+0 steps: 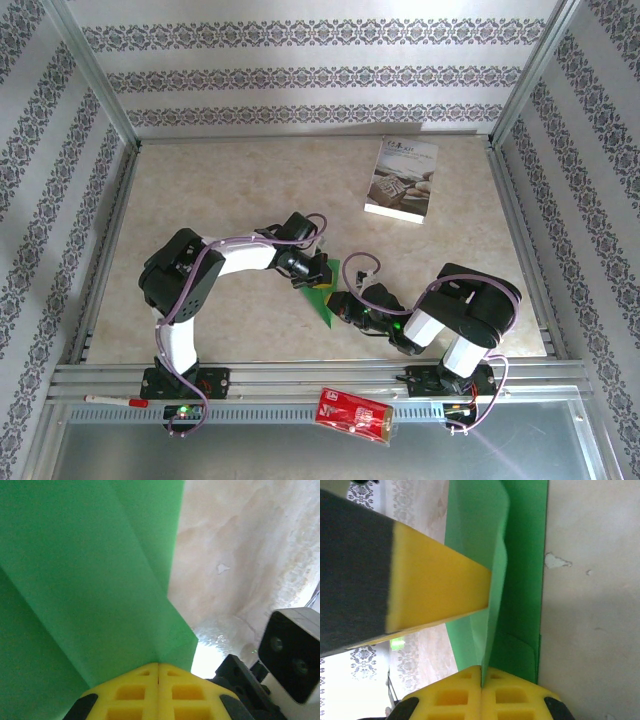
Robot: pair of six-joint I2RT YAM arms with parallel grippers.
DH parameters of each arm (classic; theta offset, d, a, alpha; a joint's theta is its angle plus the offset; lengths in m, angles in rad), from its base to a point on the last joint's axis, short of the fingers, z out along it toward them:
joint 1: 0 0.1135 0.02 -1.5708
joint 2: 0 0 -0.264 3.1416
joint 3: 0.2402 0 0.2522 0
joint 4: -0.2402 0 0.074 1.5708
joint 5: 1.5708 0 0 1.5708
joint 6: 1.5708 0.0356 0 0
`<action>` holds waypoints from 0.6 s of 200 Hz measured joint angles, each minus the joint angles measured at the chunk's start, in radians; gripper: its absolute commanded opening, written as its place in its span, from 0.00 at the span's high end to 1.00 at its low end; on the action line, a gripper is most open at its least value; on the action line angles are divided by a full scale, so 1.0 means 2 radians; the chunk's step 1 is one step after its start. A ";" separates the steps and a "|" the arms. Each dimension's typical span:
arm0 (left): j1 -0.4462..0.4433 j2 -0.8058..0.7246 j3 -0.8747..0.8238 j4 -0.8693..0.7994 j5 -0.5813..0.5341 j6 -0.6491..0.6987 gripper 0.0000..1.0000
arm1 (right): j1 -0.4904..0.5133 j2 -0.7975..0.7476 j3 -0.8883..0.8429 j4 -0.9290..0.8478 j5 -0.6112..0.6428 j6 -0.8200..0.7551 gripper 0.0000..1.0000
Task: Fold a paper plane with a square sheet of paper (pick it up from the middle)
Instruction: Fourth fold the wing at the center of the table.
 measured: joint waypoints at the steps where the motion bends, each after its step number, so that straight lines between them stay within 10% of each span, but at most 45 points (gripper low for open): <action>1: 0.000 0.000 0.000 0.000 0.000 0.000 0.97 | 0.000 0.000 0.000 0.000 0.000 0.000 0.97; 120: 0.000 0.009 0.003 0.000 0.001 0.000 0.98 | 0.000 -0.004 0.002 -0.010 0.002 0.012 0.93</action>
